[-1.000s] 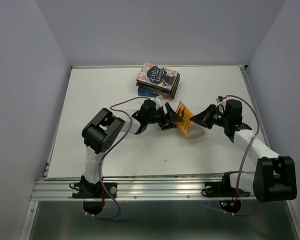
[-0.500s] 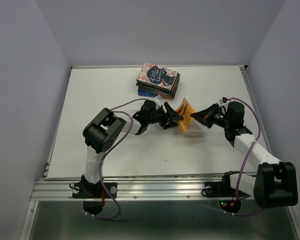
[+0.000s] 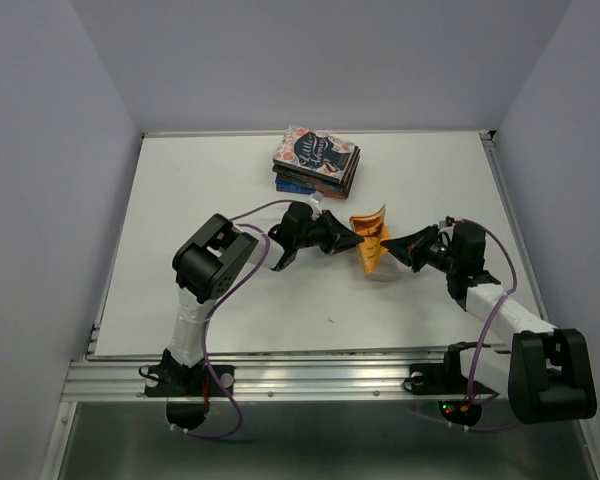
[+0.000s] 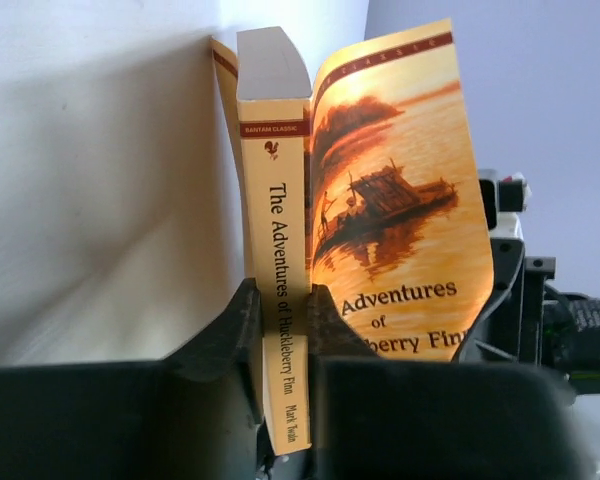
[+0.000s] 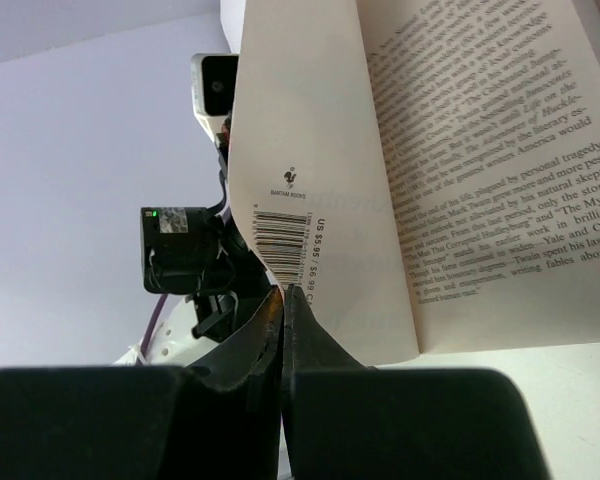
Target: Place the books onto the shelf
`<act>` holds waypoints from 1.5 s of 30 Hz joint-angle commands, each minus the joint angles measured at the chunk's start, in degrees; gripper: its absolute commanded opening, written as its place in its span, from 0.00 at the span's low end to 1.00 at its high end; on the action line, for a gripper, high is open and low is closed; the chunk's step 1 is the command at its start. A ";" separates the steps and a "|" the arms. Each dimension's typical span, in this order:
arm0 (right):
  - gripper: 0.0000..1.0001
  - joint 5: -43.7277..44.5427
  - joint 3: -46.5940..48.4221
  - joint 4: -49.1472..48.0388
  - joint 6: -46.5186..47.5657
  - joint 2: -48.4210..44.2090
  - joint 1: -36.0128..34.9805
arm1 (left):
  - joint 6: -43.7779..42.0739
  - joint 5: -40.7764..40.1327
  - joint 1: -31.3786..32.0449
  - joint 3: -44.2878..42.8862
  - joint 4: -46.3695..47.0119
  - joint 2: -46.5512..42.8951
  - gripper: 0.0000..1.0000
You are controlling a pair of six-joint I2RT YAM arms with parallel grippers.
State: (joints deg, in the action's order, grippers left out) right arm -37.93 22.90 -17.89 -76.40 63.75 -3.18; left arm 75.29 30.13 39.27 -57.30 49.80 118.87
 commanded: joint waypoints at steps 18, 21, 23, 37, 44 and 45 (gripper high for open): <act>1.00 14.99 -2.32 29.76 14.62 -14.96 -0.07 | 2.05 -12.63 0.81 3.16 -10.50 -15.06 0.00; 1.00 14.20 -4.26 28.79 13.12 -16.02 -0.07 | 2.67 -15.36 1.77 2.81 -13.41 -17.18 0.00; 1.00 12.62 -6.36 25.65 10.93 -15.76 -0.07 | 3.02 -17.82 2.57 1.49 -16.66 -17.88 0.00; 1.00 3.49 -14.46 -0.84 0.46 -15.93 -0.07 | 5.13 -20.63 5.03 -0.27 -19.83 -16.21 0.00; 1.00 5.77 -14.63 3.74 1.25 -19.98 -0.07 | 6.01 -21.25 5.12 -0.80 -21.50 -15.60 0.00; 1.00 5.59 -14.55 4.96 1.43 -20.41 -0.07 | 6.01 -21.25 5.12 -0.97 -21.76 -15.51 0.00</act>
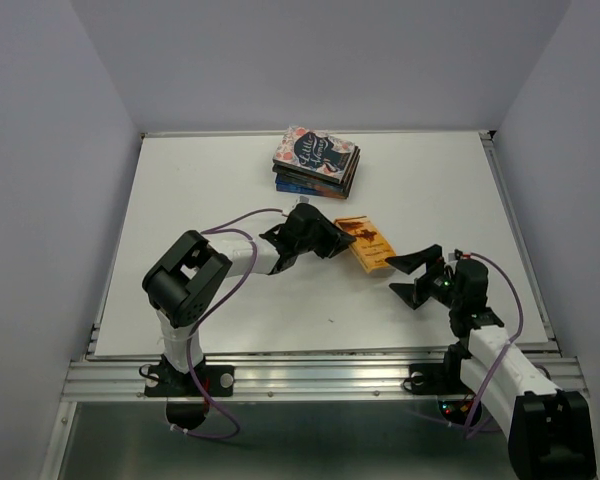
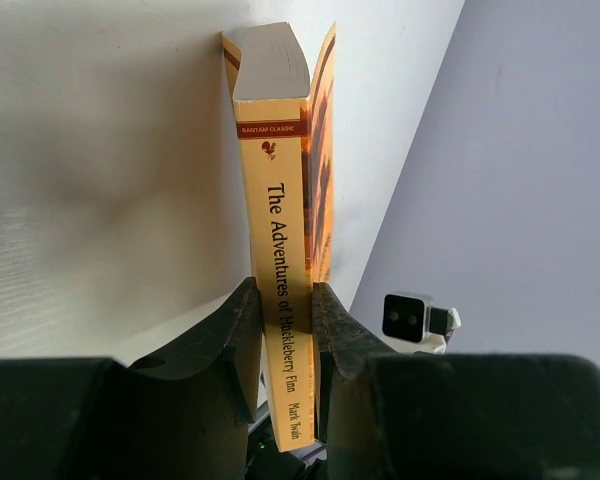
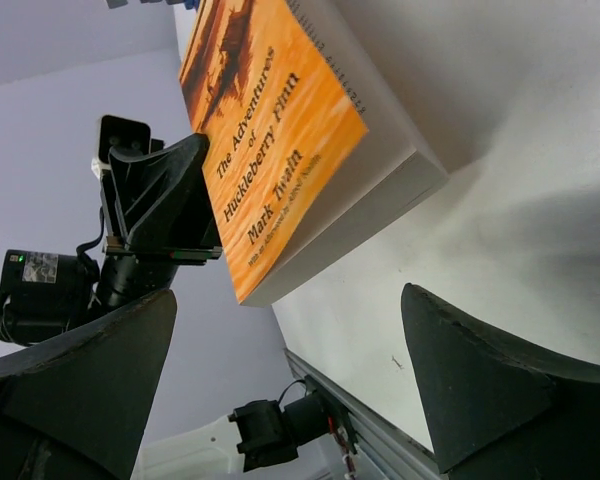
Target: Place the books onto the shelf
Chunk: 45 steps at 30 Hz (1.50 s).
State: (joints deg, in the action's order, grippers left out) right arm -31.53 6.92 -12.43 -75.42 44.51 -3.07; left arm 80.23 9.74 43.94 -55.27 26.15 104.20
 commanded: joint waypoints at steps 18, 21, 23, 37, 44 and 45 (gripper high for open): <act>1.00 3.04 -1.54 -12.51 -8.77 11.90 -1.41 | 1.25 -1.21 1.32 -3.71 1.36 -1.02 0.00; 1.00 3.32 0.01 -14.56 -7.91 16.37 -2.11 | 1.77 -1.74 1.23 -3.18 1.36 -1.28 0.00; 1.00 1.57 1.34 -17.00 -5.54 19.46 -2.11 | 0.99 -2.00 1.32 -3.44 1.27 -1.37 0.00; 0.47 -1.96 3.89 -32.49 -4.30 39.87 -2.64 | 2.30 -0.24 0.97 -2.13 2.59 -1.90 0.00; 0.17 1.63 6.35 -22.48 0.96 31.35 -2.64 | 0.55 -1.74 0.97 -1.34 2.41 -3.74 0.00; 0.14 2.34 6.79 -20.73 1.67 30.21 -2.64 | -0.24 -1.22 1.06 -1.60 2.15 -3.74 0.00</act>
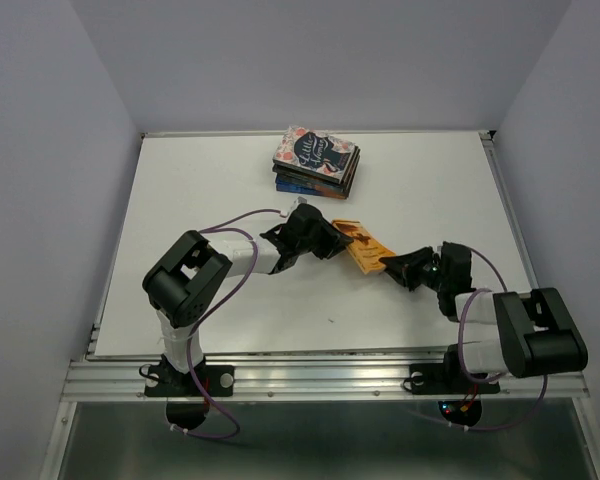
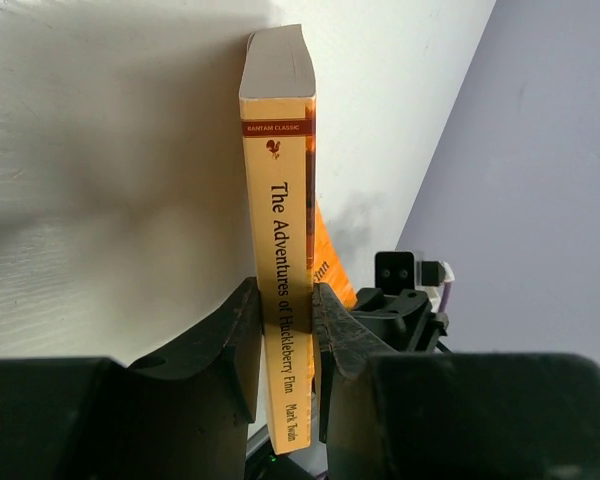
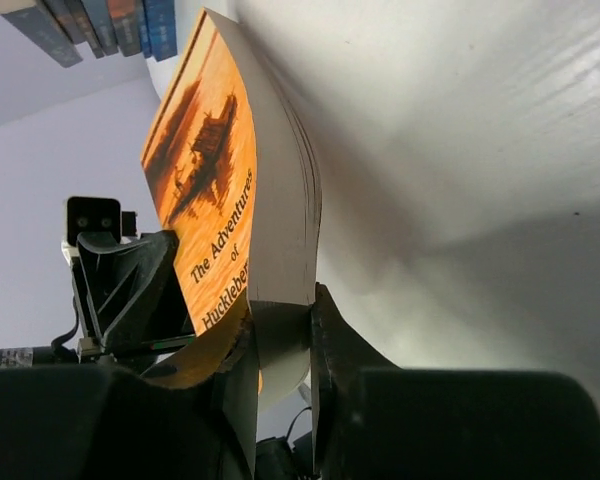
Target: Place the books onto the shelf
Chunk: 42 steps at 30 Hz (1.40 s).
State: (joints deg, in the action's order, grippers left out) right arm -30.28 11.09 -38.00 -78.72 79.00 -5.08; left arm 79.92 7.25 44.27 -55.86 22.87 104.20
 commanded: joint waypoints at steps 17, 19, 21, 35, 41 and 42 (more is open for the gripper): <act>0.01 10.07 19.22 16.46 33.33 -22.22 -0.63 | -23.22 0.24 -1.64 -3.56 -9.85 -14.97 0.99; 0.01 9.54 23.43 17.86 36.95 -20.83 -0.63 | -25.51 -2.13 -3.39 -2.86 -12.31 -17.44 0.99; 0.01 7.35 29.30 20.14 42.66 -16.89 -0.63 | -27.35 -3.64 -4.98 -1.19 -13.82 -21.83 0.99; 0.01 -20.43 71.76 23.58 64.65 23.28 -1.68 | -40.02 -25.96 -15.53 2.95 -29.19 -46.37 0.99; 0.01 -19.81 84.78 23.50 62.39 36.89 -3.88 | -39.76 -23.16 -20.97 2.51 -30.25 -46.11 0.99; 0.01 -19.99 86.45 23.50 61.59 38.58 -3.88 | -39.67 -22.20 -21.50 2.68 -30.00 -45.85 0.99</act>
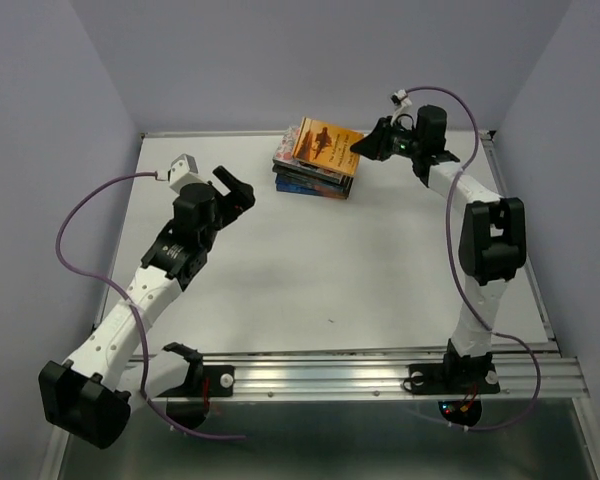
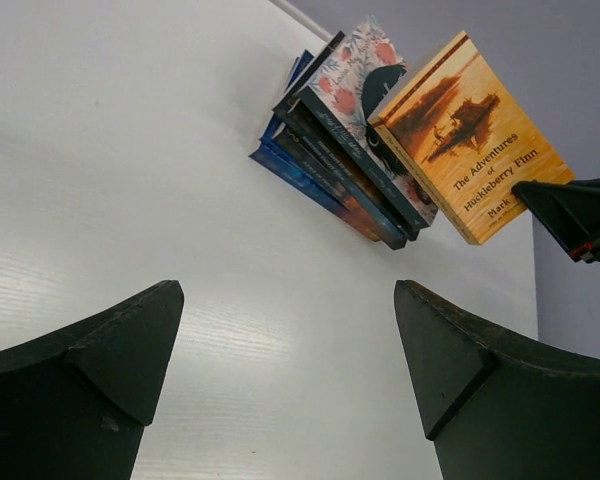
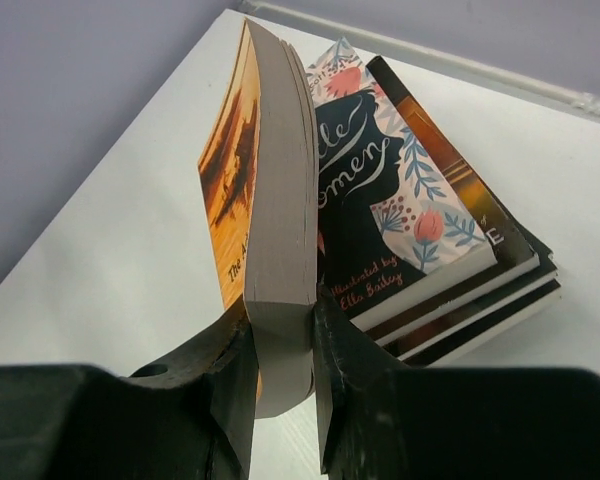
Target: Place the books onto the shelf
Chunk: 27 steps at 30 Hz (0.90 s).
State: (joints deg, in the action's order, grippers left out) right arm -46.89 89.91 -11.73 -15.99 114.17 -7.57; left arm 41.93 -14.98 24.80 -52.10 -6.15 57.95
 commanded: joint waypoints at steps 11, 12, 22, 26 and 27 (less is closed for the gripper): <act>0.30 0.23 14.07 -2.78 -7.39 12.30 -1.92 | -0.80 3.56 -7.13 -0.02 -0.97 1.81 0.99; 0.34 0.83 13.98 -2.78 -8.00 12.39 -1.92 | -0.80 3.73 -7.30 -0.02 -0.97 1.81 0.99; 1.00 8.92 11.78 0.47 -6.69 7.74 -1.92 | -0.54 3.82 -8.80 -0.02 -1.58 1.28 0.99; 1.00 19.71 8.02 4.16 -6.25 0.99 -1.92 | -0.71 1.55 -8.98 0.15 -2.02 0.41 0.99; 1.00 26.70 7.13 6.86 -5.99 -0.51 -1.92 | -0.62 1.01 -9.06 0.24 -2.28 0.32 0.99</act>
State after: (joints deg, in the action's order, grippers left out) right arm -35.57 98.72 -8.34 -23.59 123.83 -9.13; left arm 41.82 -11.22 16.19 -52.10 -8.16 60.18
